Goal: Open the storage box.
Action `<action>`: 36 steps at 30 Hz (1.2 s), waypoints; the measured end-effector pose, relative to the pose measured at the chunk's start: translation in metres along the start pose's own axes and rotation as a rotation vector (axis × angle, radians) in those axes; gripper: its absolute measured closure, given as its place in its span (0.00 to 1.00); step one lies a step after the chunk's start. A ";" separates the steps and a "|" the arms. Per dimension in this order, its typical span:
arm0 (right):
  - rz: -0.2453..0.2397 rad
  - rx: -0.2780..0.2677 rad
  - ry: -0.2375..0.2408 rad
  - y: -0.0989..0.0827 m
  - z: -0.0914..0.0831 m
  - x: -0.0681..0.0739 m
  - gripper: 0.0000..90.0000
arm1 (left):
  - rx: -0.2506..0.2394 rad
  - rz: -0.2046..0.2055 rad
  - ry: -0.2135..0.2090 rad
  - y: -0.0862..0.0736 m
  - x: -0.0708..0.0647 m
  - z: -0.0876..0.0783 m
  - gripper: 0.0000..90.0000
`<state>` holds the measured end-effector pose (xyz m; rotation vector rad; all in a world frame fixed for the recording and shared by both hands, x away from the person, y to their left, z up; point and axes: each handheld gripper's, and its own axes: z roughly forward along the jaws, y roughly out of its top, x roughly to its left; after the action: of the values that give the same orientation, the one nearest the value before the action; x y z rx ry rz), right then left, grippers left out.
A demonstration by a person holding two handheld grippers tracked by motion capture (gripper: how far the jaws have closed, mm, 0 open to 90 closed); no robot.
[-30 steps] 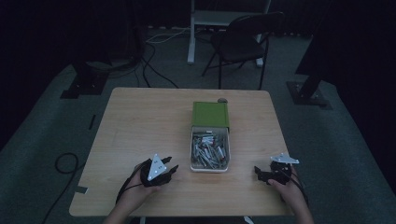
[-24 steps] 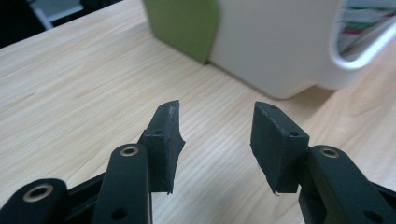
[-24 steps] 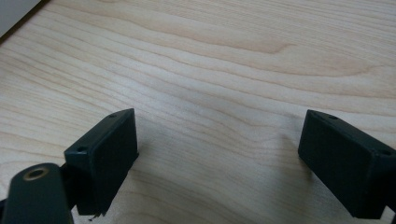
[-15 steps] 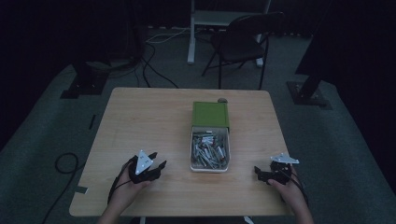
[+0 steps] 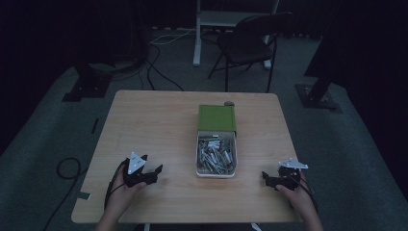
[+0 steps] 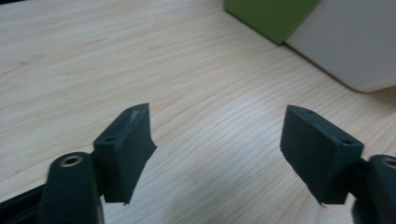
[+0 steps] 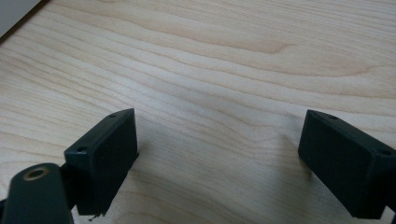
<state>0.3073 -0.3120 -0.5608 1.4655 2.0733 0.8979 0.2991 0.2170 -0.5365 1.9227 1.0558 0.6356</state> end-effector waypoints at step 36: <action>0.000 0.000 0.000 0.000 0.000 0.000 0.13 | 0.165 -0.205 0.294 -0.030 0.054 -0.022 0.12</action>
<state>0.3072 -0.3120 -0.5608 1.4660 2.0731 0.8981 0.2981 0.2813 -0.5481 1.8633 1.5104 0.7485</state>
